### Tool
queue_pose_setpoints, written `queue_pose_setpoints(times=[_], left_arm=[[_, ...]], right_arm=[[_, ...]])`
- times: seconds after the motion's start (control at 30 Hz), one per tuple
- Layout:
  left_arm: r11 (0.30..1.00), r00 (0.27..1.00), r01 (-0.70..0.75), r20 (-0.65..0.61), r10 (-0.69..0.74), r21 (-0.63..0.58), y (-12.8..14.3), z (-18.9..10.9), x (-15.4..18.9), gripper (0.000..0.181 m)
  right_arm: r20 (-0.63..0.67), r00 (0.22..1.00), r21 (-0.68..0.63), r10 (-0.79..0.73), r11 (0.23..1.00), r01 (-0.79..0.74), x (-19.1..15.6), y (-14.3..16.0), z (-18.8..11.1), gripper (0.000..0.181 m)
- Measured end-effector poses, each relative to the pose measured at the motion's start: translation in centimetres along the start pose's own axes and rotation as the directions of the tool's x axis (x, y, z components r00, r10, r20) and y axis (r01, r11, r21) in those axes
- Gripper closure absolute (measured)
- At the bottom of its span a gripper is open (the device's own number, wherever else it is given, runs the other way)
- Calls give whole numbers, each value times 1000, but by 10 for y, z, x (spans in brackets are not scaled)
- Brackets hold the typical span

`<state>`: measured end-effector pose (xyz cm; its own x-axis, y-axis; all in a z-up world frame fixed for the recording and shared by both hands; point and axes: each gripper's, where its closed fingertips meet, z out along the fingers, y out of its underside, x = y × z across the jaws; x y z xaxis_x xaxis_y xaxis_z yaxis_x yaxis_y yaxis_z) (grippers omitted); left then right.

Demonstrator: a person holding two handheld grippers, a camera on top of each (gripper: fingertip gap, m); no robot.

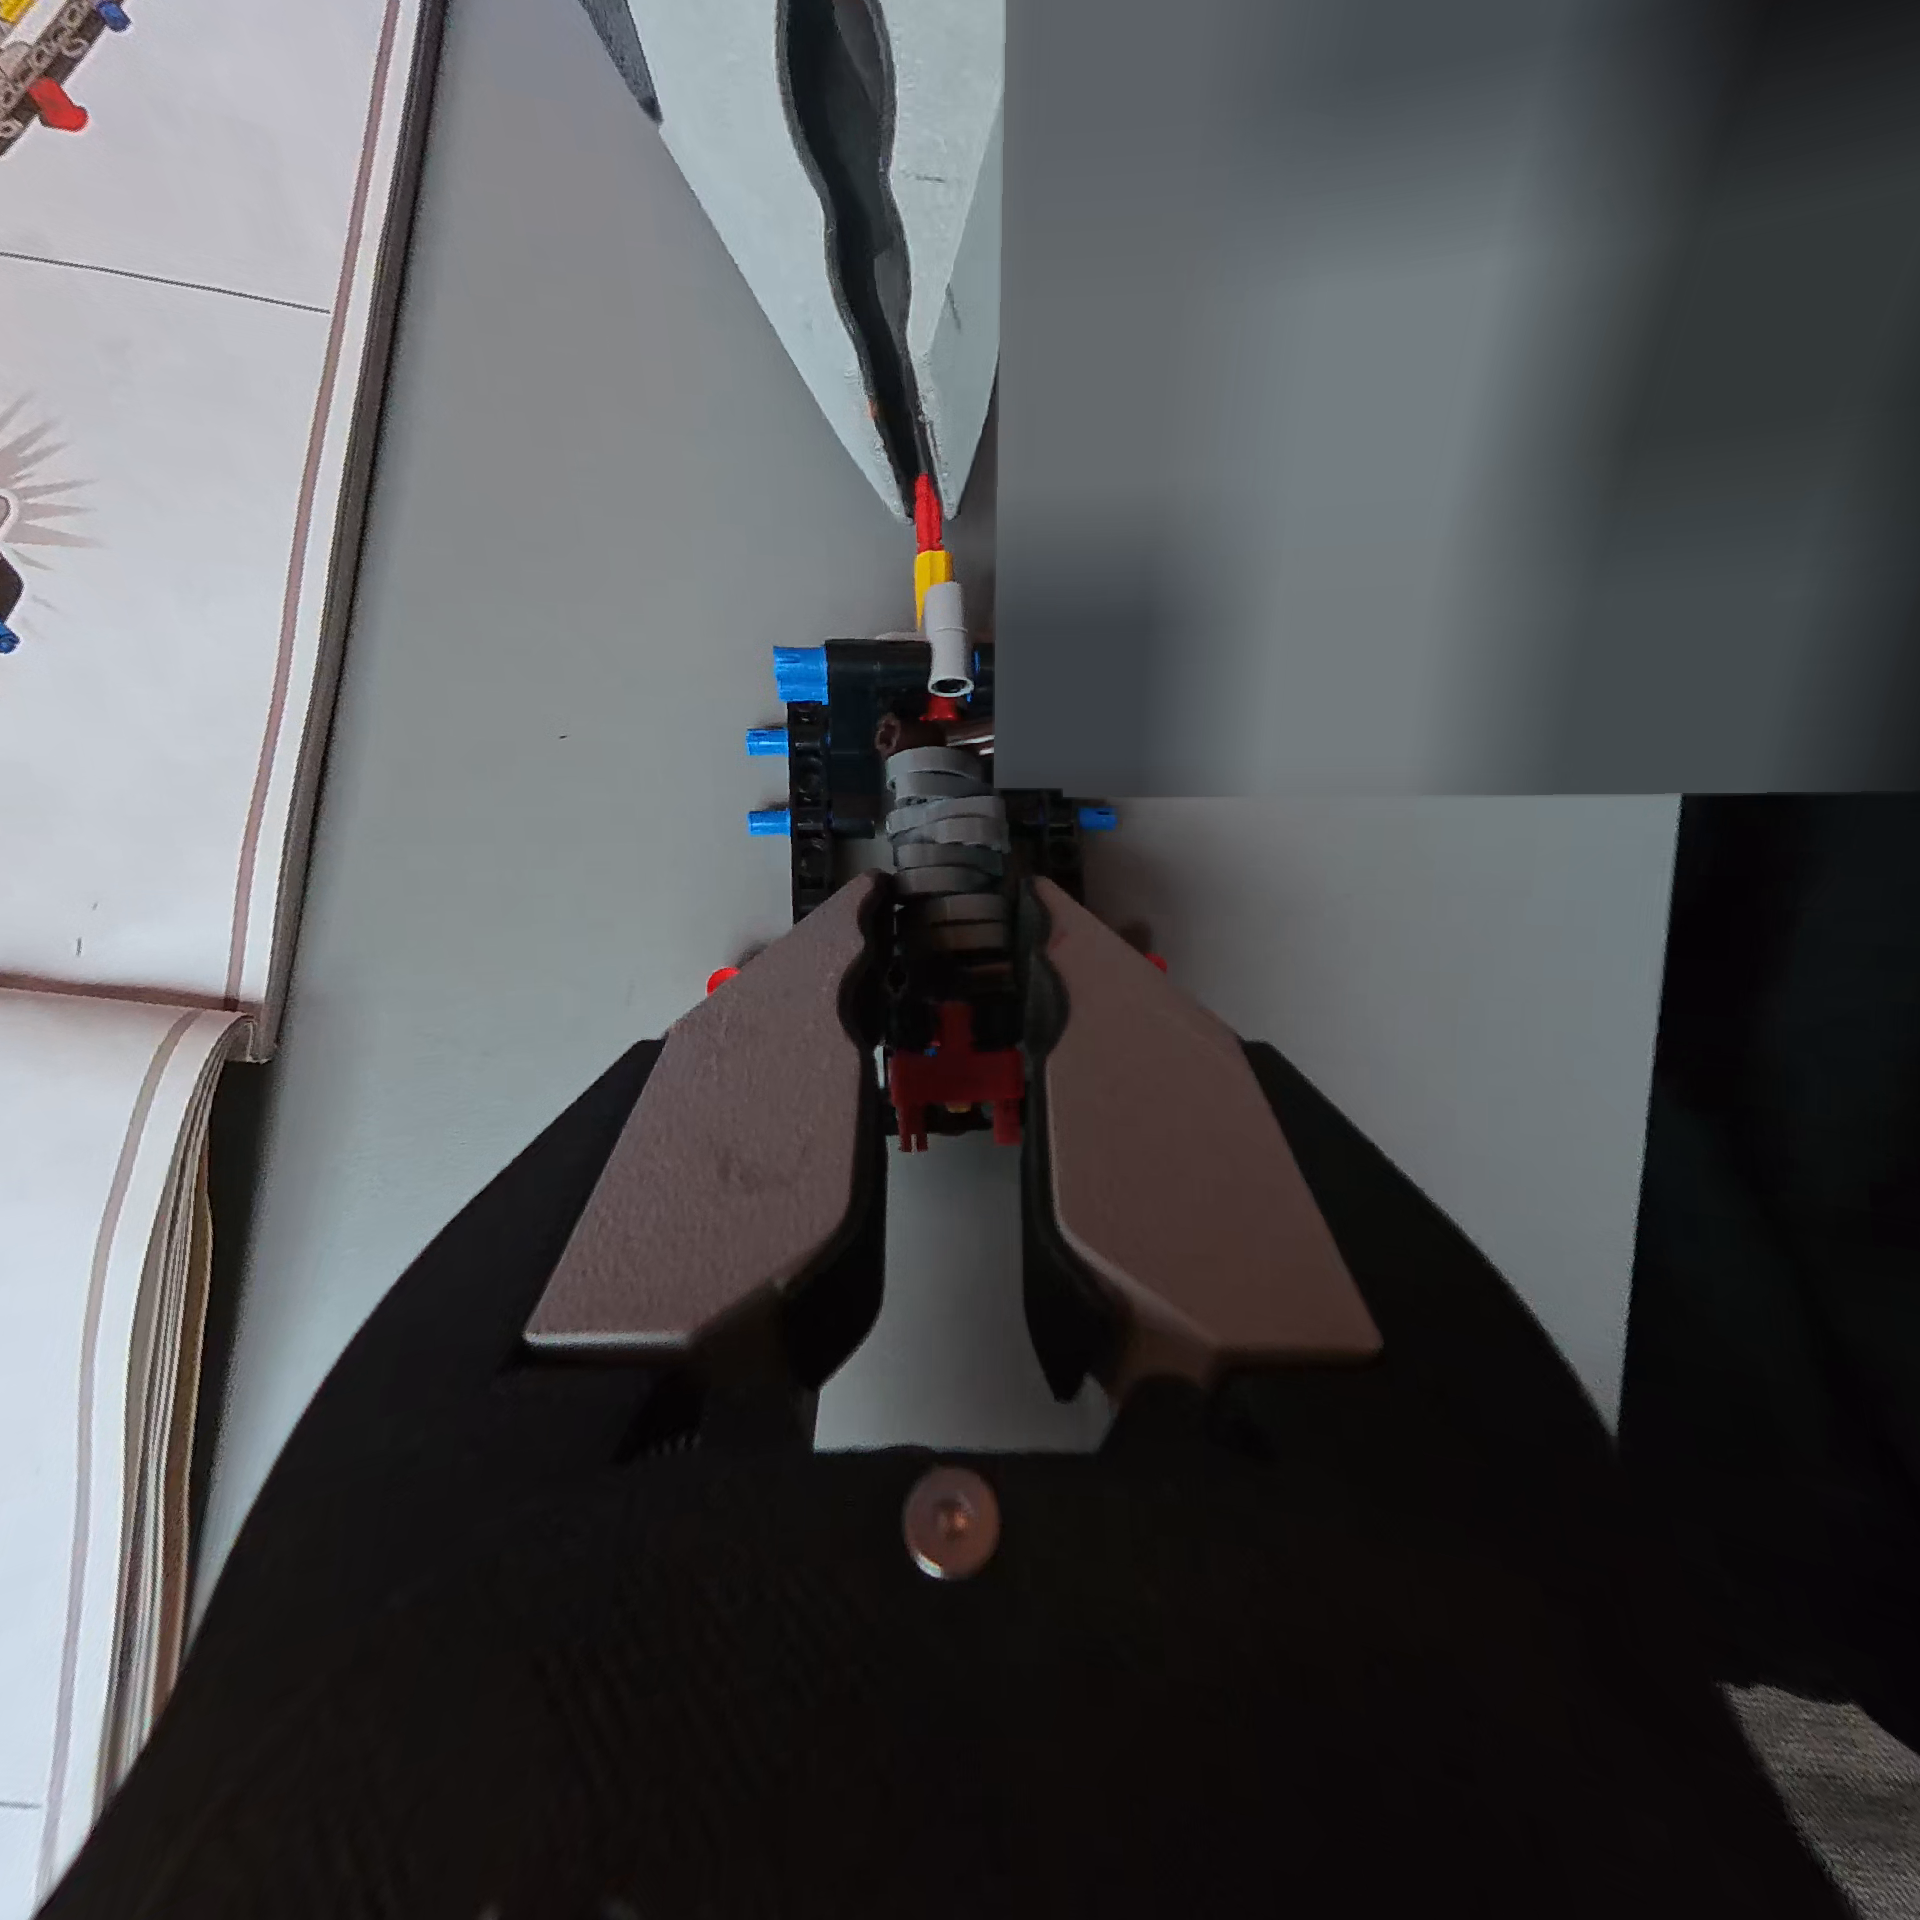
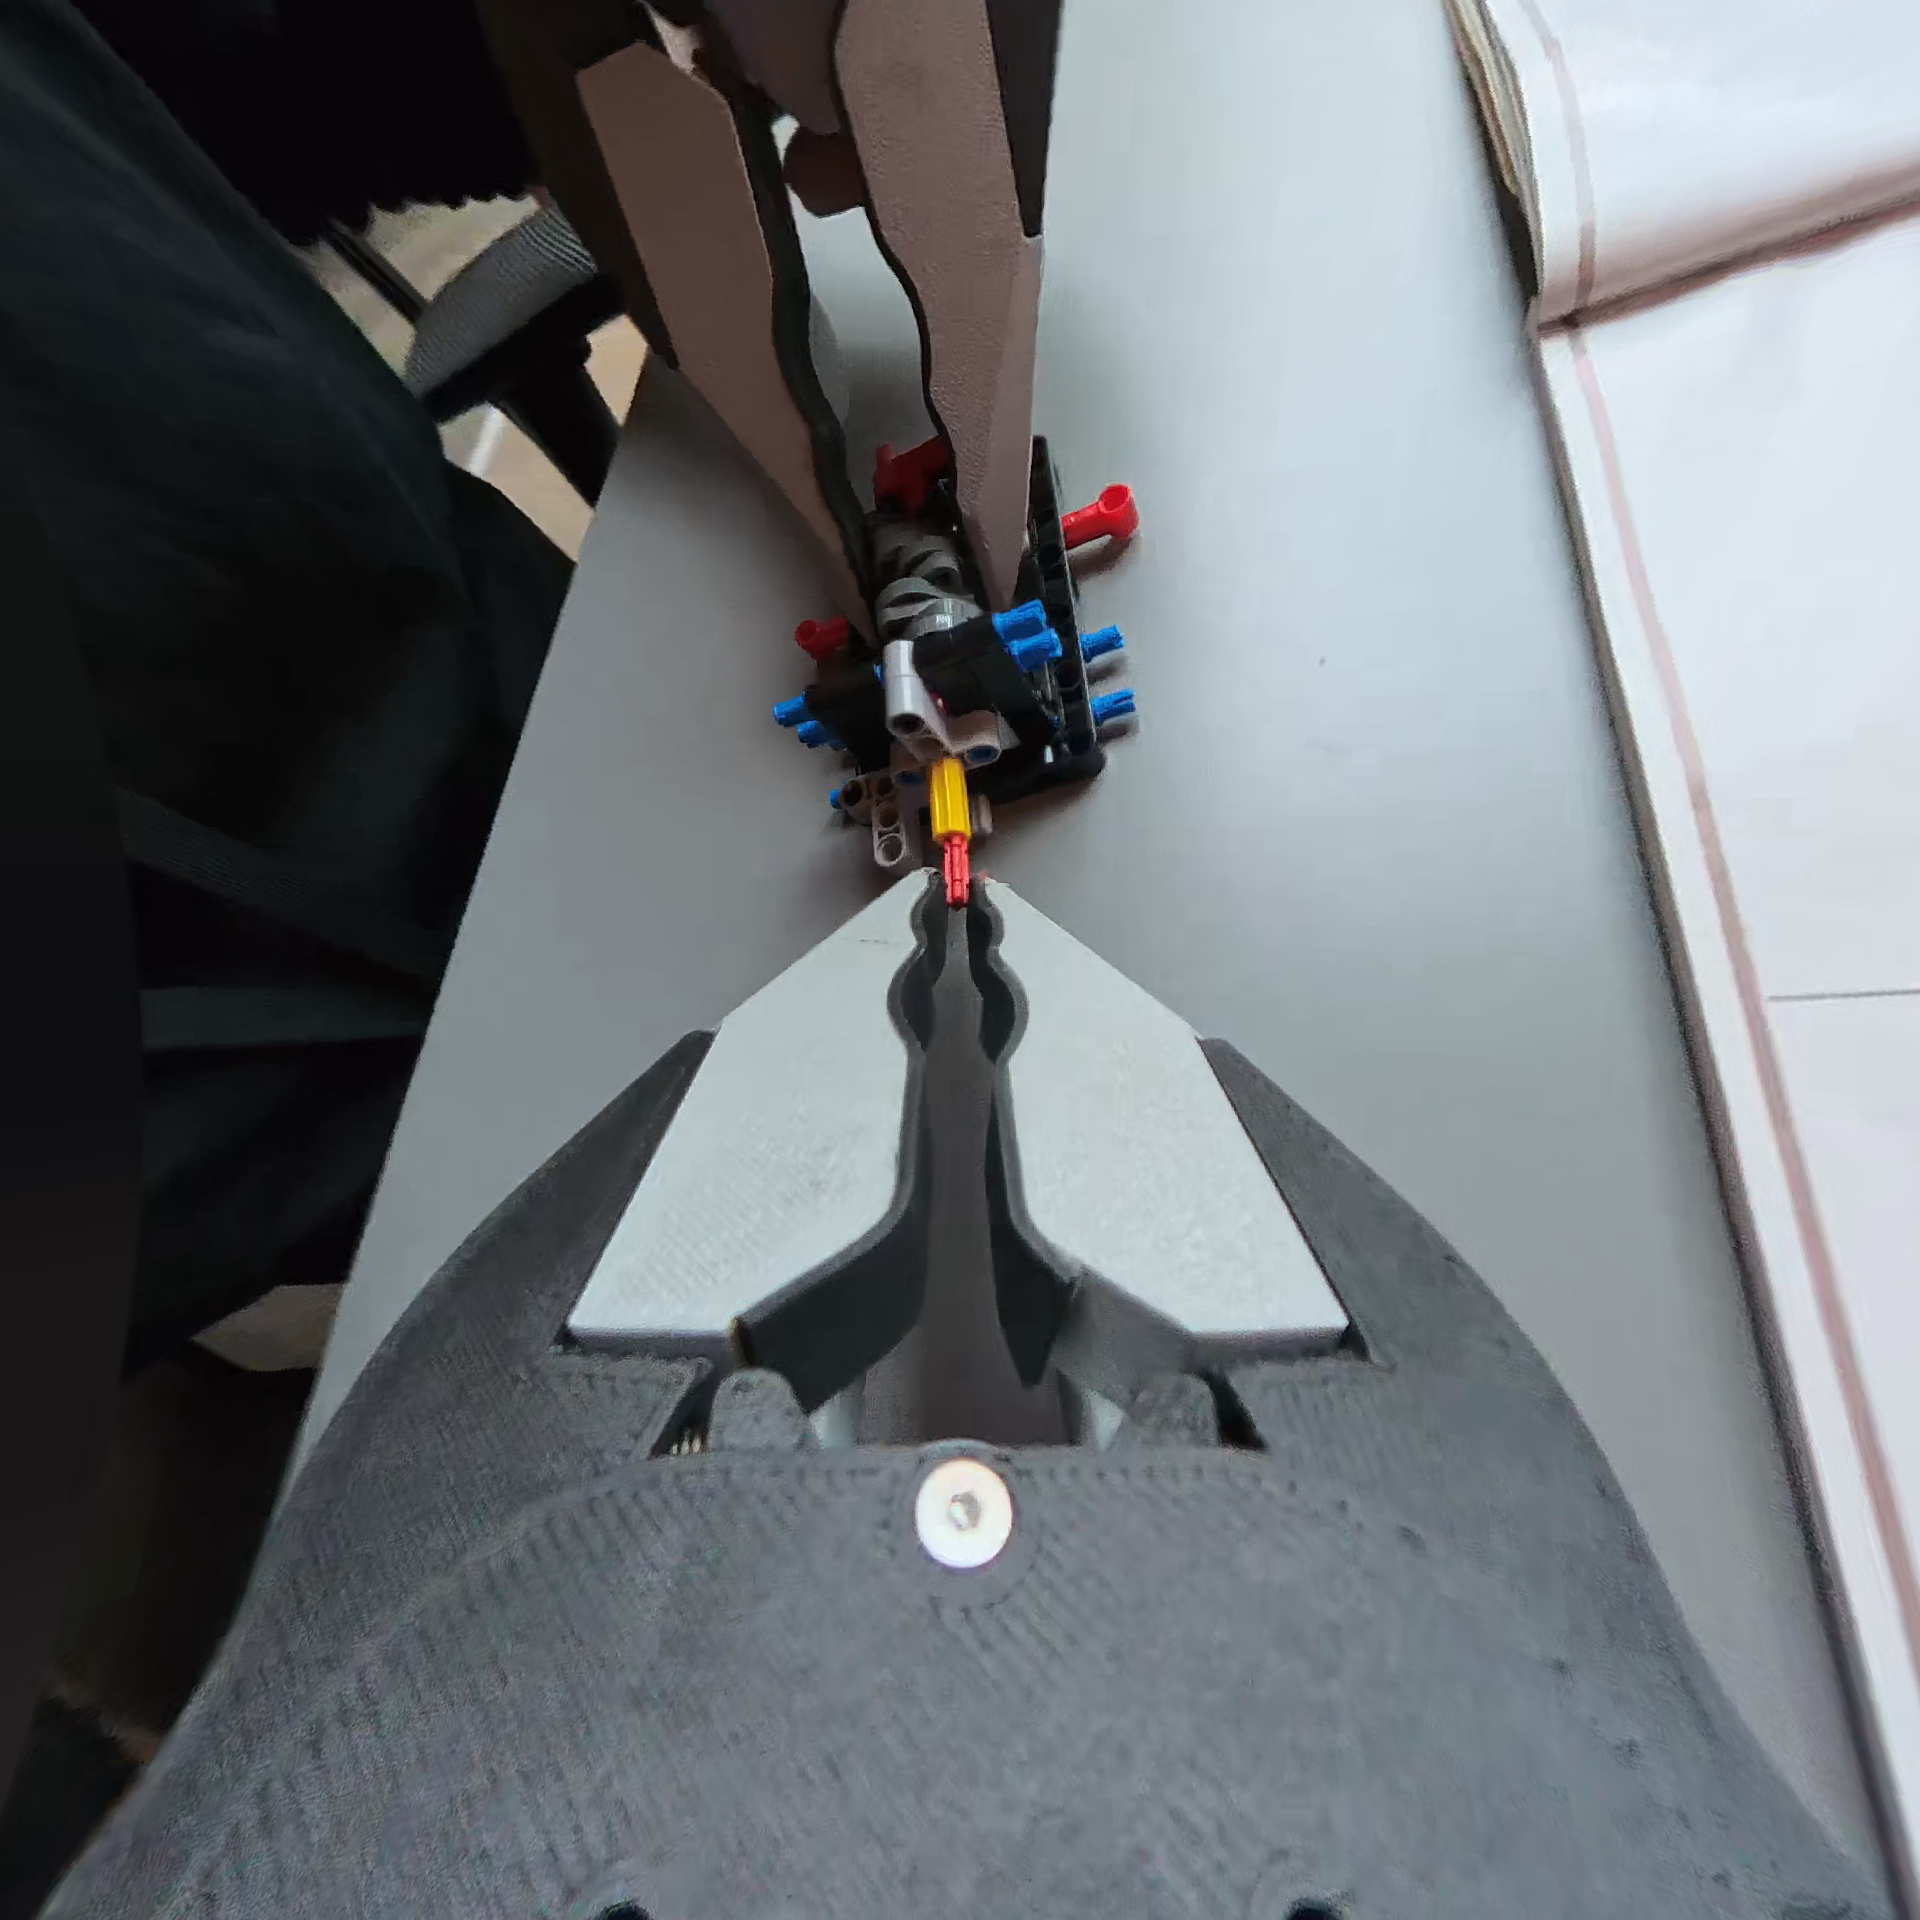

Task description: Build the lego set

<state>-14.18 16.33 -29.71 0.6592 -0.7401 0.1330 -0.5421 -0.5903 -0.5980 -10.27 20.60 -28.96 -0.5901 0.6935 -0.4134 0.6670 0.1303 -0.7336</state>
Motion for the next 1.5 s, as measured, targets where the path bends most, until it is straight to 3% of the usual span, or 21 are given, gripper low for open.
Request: queue_pose_setpoints(times=[0.13, 0.3, 0.4, 0.63, 1.2, 1.5], left_arm=[[1000, 999, 14, -41, -13, 13, 0, 0, 1, 161], [979, 937, 205, -288, -199, -7, 2, 0, 11, 160], [968, 906, 252, -350, -239, -9, 2, -3, 10, 159], [967, 895, 249, -367, -253, -61, 5, -4, 9, 159], [961, 879, 268, -390, -274, -70, 4, -4, 9, 159], [949, 876, 312, -371, -309, -54, 3, -3, 8, 162]], right_arm=[[45, 998, -1, 49, 999, -49, -1, 0, 0, 181], [-58, 986, -29, -158, 987, 156, -4, 4, -1, 181], [-143, 948, -25, -285, 958, 284, -7, 4, -3, 181], [-243, 885, -75, -397, 917, 391, -4, 1, 6, 181], [-289, 853, -57, -435, 897, 438, -6, -4, 5, 181], [-286, 892, -57, -350, 935, 349, -6, -2, 8, 181]])
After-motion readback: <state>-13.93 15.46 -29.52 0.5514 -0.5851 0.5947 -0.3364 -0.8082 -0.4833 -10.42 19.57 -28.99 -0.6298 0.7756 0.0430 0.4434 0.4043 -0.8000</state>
